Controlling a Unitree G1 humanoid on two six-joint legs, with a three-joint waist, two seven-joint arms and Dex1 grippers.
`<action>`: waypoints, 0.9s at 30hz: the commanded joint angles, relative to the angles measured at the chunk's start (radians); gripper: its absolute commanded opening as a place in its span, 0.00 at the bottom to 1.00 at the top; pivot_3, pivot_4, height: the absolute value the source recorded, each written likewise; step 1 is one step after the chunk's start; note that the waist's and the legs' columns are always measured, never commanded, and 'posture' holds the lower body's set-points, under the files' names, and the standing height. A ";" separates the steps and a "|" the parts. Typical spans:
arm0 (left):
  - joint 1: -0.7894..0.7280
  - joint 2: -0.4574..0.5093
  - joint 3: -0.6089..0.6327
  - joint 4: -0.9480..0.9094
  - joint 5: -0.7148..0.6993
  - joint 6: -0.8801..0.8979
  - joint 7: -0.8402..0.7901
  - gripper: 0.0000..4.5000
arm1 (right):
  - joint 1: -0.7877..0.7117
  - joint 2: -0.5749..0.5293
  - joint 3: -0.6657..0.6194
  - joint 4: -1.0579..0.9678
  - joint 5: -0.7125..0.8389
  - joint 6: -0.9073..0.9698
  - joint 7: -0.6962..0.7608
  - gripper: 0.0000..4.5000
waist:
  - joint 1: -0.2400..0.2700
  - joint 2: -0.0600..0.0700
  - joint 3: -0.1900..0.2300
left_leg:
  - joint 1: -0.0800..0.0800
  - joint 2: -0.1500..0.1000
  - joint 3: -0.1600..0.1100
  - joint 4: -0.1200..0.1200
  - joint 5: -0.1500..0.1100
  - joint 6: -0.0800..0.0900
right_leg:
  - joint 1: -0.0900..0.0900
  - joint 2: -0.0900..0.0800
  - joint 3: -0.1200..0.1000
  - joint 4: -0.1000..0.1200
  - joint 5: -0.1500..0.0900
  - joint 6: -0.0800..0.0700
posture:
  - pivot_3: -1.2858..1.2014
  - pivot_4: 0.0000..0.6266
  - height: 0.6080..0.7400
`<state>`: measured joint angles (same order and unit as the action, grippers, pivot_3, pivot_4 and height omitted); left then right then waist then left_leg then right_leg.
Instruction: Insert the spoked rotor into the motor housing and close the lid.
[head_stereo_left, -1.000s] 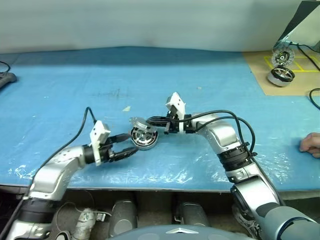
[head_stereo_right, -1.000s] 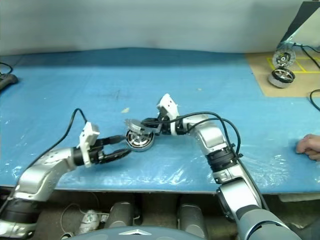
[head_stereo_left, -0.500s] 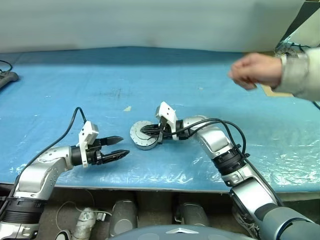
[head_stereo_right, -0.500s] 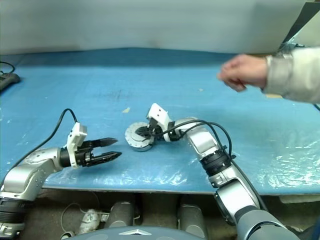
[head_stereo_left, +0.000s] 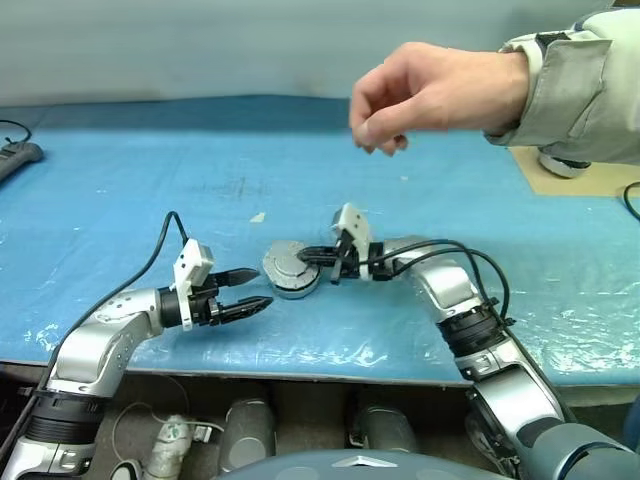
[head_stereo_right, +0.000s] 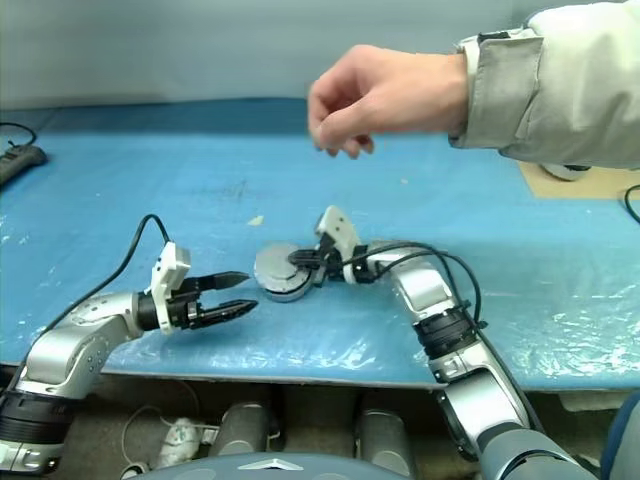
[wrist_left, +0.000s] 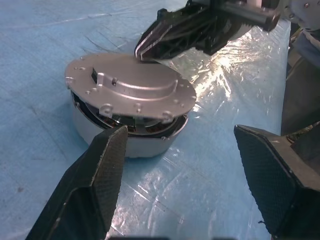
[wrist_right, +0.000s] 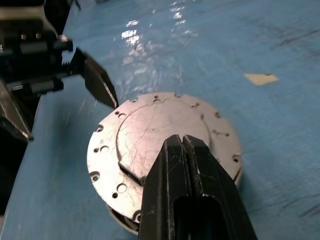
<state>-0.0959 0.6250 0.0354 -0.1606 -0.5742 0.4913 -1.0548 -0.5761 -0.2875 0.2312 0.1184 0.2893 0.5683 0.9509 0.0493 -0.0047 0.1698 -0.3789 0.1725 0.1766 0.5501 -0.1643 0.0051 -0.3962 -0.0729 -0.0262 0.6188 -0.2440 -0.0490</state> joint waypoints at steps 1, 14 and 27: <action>0.002 0.011 0.029 -0.036 -0.027 0.001 -0.008 0.81 | 0.004 -0.017 -0.093 -0.088 0.075 0.056 -0.028 0.00 | 0.000 0.000 0.000 | -0.001 0.000 0.000 0.000 0.000 0.000 | -0.001 0.000 0.000 0.000 0.000 0.000 | 0.52 0.24 1.00; -0.017 -0.009 -0.008 0.021 0.007 -0.041 -0.035 0.81 | 0.107 -0.094 -0.149 -0.085 0.051 0.035 -0.121 0.00 | -0.002 0.000 0.000 | -0.002 0.000 0.000 -0.001 0.000 -0.001 | -0.002 0.000 0.000 0.000 0.000 0.000 | 0.52 0.24 1.00; -0.034 0.014 0.012 -0.077 -0.034 0.049 0.007 0.81 | 0.114 -0.091 -0.133 -0.075 0.034 0.009 -0.147 0.00 | 0.000 0.000 0.000 | -0.002 0.000 0.000 0.000 0.000 -0.001 | -0.002 0.000 0.000 -0.001 0.000 0.000 | 0.52 0.24 1.00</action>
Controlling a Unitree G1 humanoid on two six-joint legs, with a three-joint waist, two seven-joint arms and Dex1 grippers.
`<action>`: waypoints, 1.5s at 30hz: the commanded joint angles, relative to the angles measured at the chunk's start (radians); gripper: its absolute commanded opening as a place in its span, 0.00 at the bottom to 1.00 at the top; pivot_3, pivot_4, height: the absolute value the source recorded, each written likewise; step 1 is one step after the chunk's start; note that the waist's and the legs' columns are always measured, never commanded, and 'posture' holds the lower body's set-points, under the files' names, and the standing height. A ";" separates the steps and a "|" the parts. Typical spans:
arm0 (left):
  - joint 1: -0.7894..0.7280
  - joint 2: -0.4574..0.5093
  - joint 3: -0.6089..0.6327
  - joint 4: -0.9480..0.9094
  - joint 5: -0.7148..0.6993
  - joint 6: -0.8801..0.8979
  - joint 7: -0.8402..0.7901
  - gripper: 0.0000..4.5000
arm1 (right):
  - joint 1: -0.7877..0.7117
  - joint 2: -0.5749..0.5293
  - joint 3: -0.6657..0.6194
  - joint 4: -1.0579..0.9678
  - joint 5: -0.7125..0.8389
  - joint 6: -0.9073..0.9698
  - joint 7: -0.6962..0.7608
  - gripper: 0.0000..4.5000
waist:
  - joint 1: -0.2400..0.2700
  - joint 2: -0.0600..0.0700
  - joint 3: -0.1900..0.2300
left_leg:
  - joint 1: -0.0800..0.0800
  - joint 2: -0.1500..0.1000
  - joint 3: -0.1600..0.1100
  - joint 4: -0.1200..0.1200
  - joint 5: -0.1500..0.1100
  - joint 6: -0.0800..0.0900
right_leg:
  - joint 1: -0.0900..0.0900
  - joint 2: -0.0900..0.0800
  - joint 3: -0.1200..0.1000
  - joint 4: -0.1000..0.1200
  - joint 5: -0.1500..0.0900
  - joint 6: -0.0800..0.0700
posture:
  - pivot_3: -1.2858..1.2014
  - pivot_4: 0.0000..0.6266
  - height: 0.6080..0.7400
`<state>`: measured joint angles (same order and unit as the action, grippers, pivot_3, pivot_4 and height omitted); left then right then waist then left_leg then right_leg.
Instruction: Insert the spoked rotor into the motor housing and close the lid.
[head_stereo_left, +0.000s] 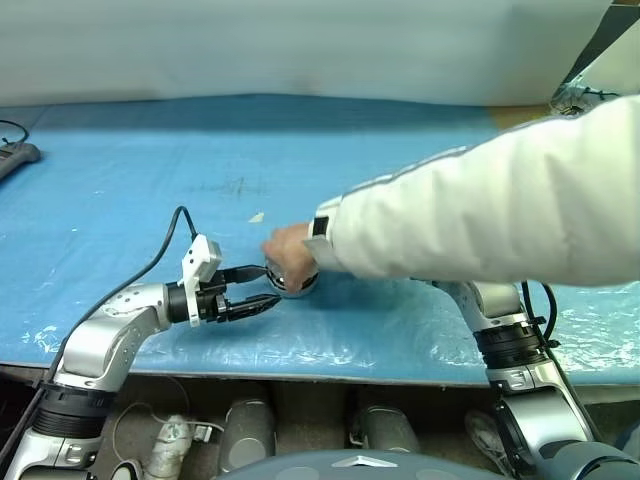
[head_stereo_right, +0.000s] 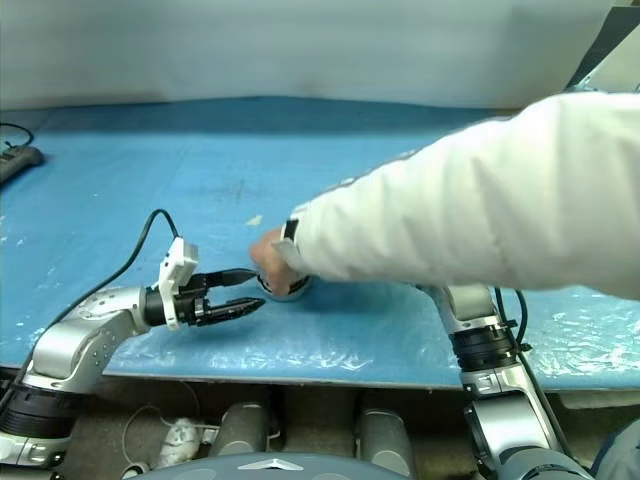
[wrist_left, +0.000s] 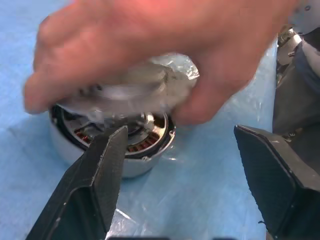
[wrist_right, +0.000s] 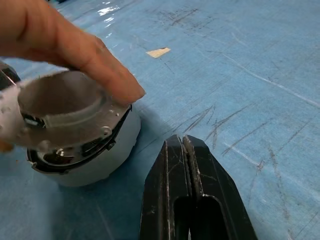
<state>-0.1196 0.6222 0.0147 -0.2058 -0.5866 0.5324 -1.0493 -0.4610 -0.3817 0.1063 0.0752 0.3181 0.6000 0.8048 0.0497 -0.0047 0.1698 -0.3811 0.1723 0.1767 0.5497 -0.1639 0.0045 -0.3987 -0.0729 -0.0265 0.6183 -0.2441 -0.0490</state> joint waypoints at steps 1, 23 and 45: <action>-0.011 0.017 0.032 -0.029 -0.022 0.008 0.001 0.81 | 0.000 0.003 -0.005 -0.030 0.004 -0.025 -0.001 0.00 | -0.001 0.000 0.000 | 0.000 0.000 0.000 0.000 0.000 0.000 | 0.000 0.000 0.000 0.000 0.000 0.000 | 0.52 0.24 1.00; 0.007 -0.001 0.021 0.057 0.019 -0.071 -0.040 0.81 | -0.022 0.021 0.010 0.000 -0.008 -0.045 -0.014 0.00 | -0.002 0.000 0.000 | 0.000 0.000 0.000 0.000 0.000 0.000 | 0.000 0.000 0.000 0.000 0.000 0.000 | 0.52 0.24 1.00; -0.049 0.038 0.055 0.055 -0.009 -0.022 -0.020 0.81 | -0.355 0.194 0.081 0.334 -0.097 -0.198 0.046 0.00 | -0.005 0.000 0.000 | -0.004 0.000 0.000 0.001 0.000 -0.001 | -0.004 0.000 0.000 0.002 0.000 0.000 | 0.52 0.24 1.00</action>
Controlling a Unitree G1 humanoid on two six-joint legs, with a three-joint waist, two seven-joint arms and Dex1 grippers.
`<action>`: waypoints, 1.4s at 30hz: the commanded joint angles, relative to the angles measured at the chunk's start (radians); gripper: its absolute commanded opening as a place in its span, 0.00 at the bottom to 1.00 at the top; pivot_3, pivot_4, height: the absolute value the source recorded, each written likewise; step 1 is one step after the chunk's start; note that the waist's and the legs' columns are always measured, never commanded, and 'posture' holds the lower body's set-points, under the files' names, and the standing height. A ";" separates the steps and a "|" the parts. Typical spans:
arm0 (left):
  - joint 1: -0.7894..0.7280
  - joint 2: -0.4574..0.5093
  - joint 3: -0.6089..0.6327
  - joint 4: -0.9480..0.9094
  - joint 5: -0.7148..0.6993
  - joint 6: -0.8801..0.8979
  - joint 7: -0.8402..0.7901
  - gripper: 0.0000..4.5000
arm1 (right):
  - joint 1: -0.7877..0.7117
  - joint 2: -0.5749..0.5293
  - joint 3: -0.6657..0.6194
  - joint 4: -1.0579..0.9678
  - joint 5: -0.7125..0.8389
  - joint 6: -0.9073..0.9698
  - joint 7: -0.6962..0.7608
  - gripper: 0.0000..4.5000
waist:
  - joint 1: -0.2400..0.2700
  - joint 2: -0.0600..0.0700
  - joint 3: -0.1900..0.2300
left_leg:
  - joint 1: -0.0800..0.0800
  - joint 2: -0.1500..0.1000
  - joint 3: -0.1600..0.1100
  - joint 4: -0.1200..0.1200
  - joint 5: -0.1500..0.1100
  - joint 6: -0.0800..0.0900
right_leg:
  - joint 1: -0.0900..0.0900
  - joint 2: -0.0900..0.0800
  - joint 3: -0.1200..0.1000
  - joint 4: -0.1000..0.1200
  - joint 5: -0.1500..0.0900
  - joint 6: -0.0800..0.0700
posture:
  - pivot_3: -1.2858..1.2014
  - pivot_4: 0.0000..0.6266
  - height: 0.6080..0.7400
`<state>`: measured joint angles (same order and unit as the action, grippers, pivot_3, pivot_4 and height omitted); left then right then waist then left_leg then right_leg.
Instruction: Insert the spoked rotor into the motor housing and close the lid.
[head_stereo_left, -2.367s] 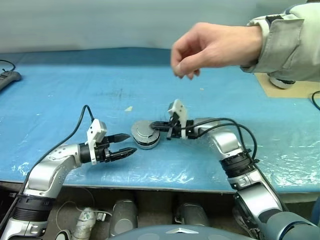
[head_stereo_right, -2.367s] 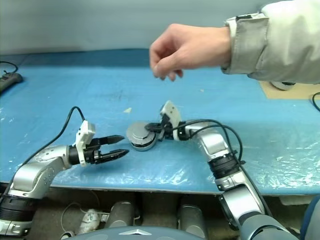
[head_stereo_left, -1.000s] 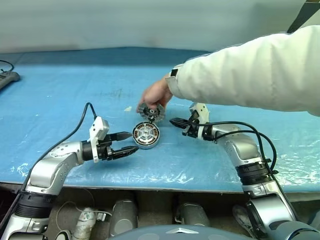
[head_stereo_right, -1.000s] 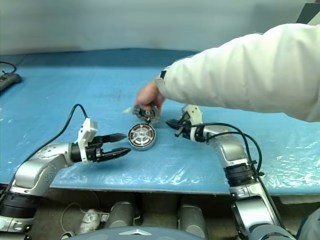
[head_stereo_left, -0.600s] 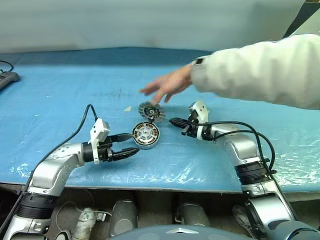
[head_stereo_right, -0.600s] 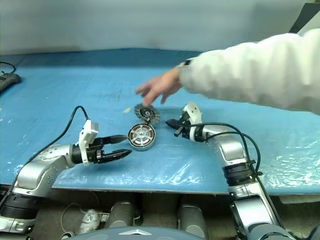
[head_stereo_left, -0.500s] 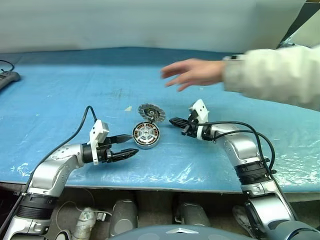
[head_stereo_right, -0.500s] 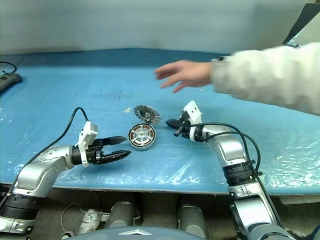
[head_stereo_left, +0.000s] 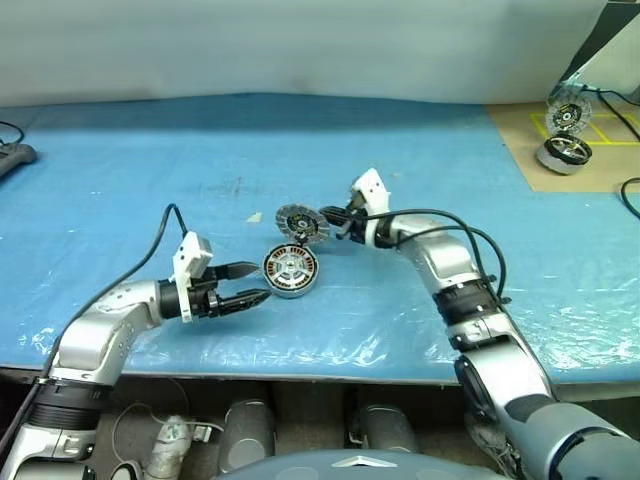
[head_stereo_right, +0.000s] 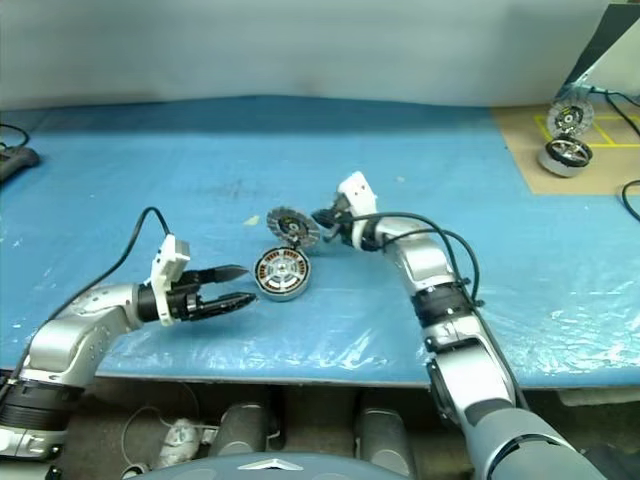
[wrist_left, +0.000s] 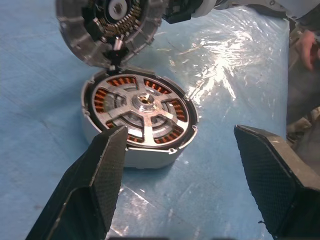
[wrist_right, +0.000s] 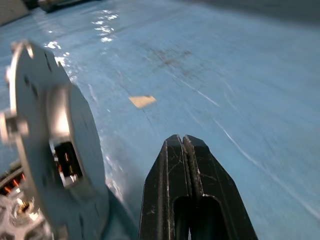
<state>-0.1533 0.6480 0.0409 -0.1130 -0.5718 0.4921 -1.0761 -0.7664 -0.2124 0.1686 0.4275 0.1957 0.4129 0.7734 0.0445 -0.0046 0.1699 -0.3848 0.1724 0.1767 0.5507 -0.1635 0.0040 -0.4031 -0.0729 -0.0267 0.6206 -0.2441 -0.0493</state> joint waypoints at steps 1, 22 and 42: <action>-0.017 0.011 0.032 -0.037 -0.025 0.021 0.008 0.81 | -0.056 0.032 0.023 -0.030 0.035 -0.001 0.103 0.00 | 0.000 0.000 0.000 | 0.000 0.000 0.000 0.000 0.000 0.000 | 0.000 0.000 0.000 0.000 0.000 0.000 | 0.52 0.24 1.00; 0.045 -0.037 0.009 0.052 0.024 -0.093 -0.020 0.81 | 0.096 0.012 0.215 -0.077 -0.106 -0.049 0.172 0.00 | 0.002 0.000 0.000 | 0.002 0.000 0.000 0.001 0.000 0.000 | 0.002 0.000 0.000 0.001 0.000 0.000 | 0.52 0.24 1.00; 0.055 -0.049 0.012 0.148 0.054 -0.194 -0.092 0.81 | 0.165 -0.036 0.134 -0.373 0.012 0.082 0.173 0.93 | 0.006 -0.001 0.000 | 0.001 0.000 0.000 0.000 -0.001 0.001 | 0.001 0.000 0.000 -0.001 0.000 0.000 | 0.52 0.24 1.00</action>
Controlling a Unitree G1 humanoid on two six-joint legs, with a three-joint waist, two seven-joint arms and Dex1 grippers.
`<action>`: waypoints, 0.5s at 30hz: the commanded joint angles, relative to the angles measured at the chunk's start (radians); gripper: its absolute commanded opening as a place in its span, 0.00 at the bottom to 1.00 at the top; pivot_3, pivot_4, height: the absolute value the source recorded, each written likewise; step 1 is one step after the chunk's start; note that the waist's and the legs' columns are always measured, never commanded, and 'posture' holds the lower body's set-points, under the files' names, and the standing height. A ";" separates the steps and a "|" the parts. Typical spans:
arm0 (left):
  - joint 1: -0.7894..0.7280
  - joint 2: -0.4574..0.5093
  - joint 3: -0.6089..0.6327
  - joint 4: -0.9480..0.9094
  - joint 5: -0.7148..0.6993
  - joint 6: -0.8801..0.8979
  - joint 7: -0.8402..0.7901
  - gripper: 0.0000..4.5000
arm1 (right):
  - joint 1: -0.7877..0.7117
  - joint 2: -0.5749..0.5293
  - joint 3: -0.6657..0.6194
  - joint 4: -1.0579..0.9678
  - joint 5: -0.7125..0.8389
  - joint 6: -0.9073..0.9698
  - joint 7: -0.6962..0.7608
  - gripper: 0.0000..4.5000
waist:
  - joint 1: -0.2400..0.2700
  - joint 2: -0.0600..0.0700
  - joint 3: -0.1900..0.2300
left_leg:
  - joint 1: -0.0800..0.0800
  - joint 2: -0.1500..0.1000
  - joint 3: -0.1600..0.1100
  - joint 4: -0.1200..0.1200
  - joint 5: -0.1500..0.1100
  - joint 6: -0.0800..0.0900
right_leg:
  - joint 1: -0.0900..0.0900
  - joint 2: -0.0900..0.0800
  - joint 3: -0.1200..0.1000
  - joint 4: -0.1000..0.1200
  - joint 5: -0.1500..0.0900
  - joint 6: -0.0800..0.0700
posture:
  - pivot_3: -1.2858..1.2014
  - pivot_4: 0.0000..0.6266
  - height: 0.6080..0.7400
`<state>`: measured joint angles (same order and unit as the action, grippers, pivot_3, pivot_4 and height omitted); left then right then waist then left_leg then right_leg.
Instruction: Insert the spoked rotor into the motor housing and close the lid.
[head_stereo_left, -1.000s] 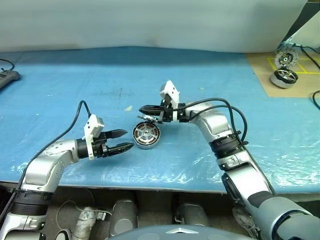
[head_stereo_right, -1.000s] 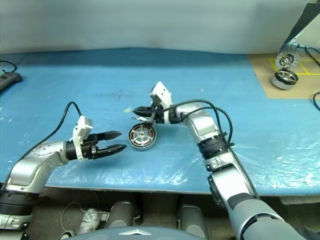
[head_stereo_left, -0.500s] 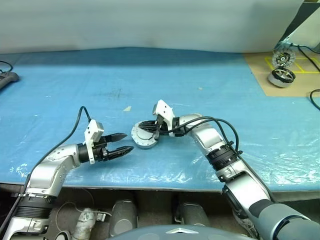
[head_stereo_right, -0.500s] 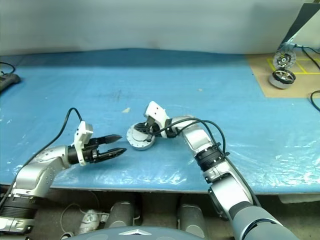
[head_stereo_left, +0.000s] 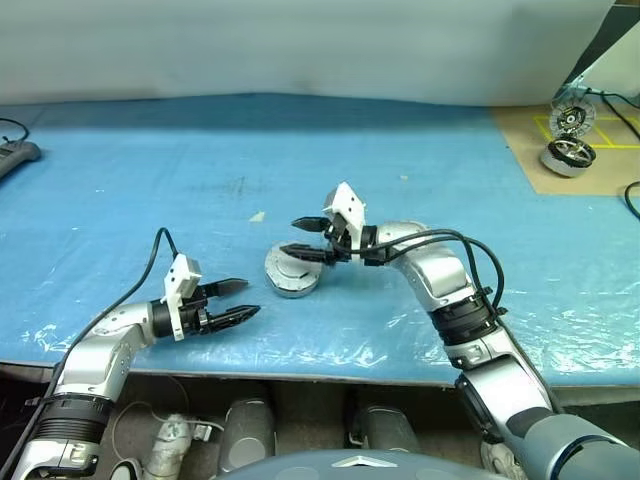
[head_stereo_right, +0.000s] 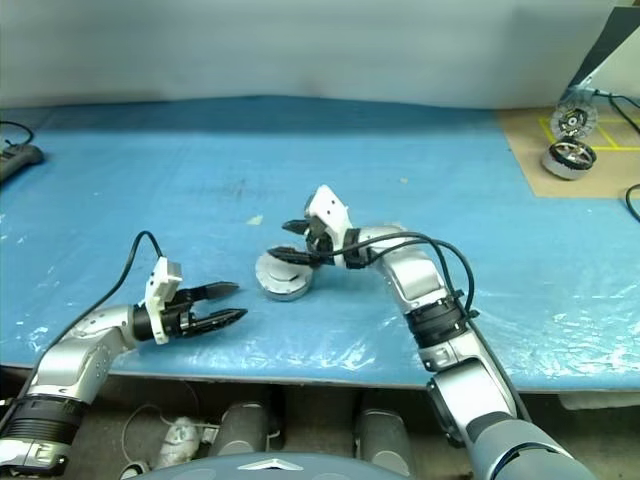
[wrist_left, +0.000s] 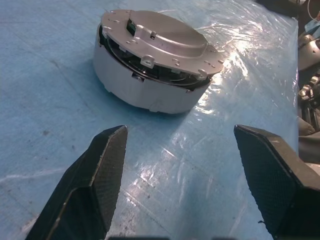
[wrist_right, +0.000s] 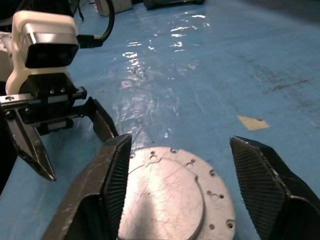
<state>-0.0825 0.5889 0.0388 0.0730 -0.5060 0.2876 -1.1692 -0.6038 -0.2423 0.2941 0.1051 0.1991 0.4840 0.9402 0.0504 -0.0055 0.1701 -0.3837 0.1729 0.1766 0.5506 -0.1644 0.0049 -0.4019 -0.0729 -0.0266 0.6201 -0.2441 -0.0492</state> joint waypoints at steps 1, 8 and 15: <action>-0.017 0.012 0.015 -0.040 -0.011 0.014 0.001 0.81 | 0.005 -0.013 0.018 -0.040 -0.004 0.006 0.003 0.99 | 0.000 0.000 0.000 | 0.000 0.000 0.000 0.000 0.000 0.000 | 0.000 0.000 0.000 0.000 0.000 0.000 | 0.52 0.24 1.00; -0.006 0.019 0.019 -0.117 -0.023 0.069 0.028 0.81 | 0.024 -0.036 0.093 0.035 -0.126 -0.099 -0.055 0.99 | -0.002 0.000 0.000 | 0.000 0.000 0.000 0.000 0.001 -0.001 | 0.000 0.000 0.000 0.000 0.000 0.000 | 0.52 0.24 1.00; -0.001 0.027 0.030 -0.144 -0.034 0.099 0.041 0.81 | 0.052 -0.048 0.111 0.027 -0.139 -0.137 -0.037 0.99 | -0.004 0.000 0.000 | 0.001 0.000 0.000 0.000 0.000 0.000 | 0.001 0.000 0.000 0.000 0.000 0.000 | 0.52 0.24 1.00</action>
<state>-0.0847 0.5998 0.0395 -0.0351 -0.5251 0.3823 -1.1289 -0.5701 -0.2800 0.3850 0.1396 0.0799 0.3519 0.8960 0.0459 -0.0055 0.1701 -0.3821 0.1728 0.1767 0.5510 -0.1644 0.0050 -0.4006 -0.0729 -0.0263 0.6205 -0.2440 -0.0491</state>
